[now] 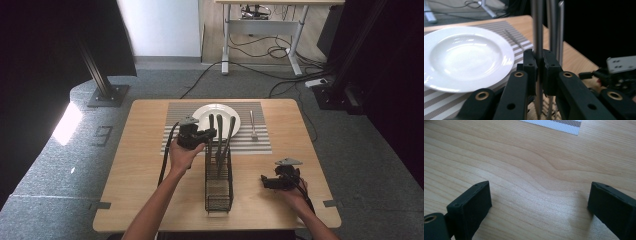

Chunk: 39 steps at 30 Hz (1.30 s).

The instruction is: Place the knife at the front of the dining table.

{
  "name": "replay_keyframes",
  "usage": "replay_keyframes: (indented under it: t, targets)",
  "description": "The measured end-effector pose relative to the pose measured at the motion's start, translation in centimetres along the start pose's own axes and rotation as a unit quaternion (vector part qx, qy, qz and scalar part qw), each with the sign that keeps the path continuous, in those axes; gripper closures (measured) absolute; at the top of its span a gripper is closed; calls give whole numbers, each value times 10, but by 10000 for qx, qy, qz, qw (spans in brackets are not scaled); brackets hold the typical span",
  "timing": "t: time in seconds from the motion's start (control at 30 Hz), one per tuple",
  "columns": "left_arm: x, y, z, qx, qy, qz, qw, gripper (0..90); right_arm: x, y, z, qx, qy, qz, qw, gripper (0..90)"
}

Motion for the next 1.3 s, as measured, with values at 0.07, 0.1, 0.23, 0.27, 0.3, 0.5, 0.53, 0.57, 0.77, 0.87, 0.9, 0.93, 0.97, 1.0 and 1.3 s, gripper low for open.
replay_keyframes:
  t: [0.07,0.1,0.23,0.27,0.3,0.5,0.53,0.57,0.77,0.87,0.9,0.93,0.97,1.0,1.3]
  targets:
    - [3,4,-2,16,91,172,9998,837,0,0,0,1,-1,7,10000,55]
    - [3,4,-2,16,91,172,9998,837,0,0,0,1,-1,7,10000,55]
    - [8,11,-10,-136,279,215,9993,837,0,0,0,7,4,-12,10000,63]
    - [13,16,-17,-179,371,241,9989,837,0,0,0,8,5,-13,10000,63]
    - [13,16,-17,-179,371,241,9989,837,0,0,0,8,5,-13,10000,63]
    - [41,37,-50,-273,799,569,9948,838,0,0,0,14,4,-8,10000,63]
    - [53,43,-64,-292,981,617,9928,838,0,0,0,14,1,-8,10000,64]
    - [59,45,-71,-311,1111,586,9916,838,0,0,0,11,8,-22,10000,64]
    - [84,46,-110,-193,1549,658,9855,838,0,0,0,8,26,-19,10000,65]
    - [87,33,-125,4,1597,563,9856,838,0,0,0,7,26,-18,10000,66]
    - [87,33,-125,4,1597,563,9856,838,0,0,0,7,26,-18,10000,66]
    - [85,28,-127,69,1587,530,9859,838,0,0,0,7,29,-18,10000,66]
    - [83,23,-128,135,1551,511,9865,838,0,0,0,7,29,-18,10000,66]
    - [79,15,-127,229,1497,482,9873,838,0,-1,0,9,30,-17,10000,66]
    - [49,-33,-111,790,1095,174,9907,838,1,-1,1,1,54,5,10000,66]
Point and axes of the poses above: each handheld gripper's, and its own axes: z roughly forward along the jaws, x roughly out of its top, y roughly to its right, the point moved 7 cm from there along z, roughly forward along the jaws, and after that the axes turned 12 degrees about -z, right-handed, at the moved point
